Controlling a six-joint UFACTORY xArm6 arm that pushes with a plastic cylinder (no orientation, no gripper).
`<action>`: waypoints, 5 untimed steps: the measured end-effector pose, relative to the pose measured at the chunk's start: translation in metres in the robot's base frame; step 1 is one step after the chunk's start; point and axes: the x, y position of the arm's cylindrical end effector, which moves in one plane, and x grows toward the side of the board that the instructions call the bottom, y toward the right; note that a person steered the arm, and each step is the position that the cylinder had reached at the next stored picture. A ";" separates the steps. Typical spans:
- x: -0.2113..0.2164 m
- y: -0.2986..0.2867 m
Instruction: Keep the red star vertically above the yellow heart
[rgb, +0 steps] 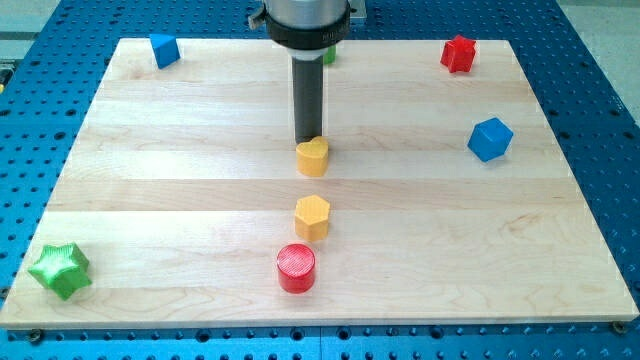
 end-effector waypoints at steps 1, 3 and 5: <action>0.013 0.000; -0.037 -0.031; -0.090 0.057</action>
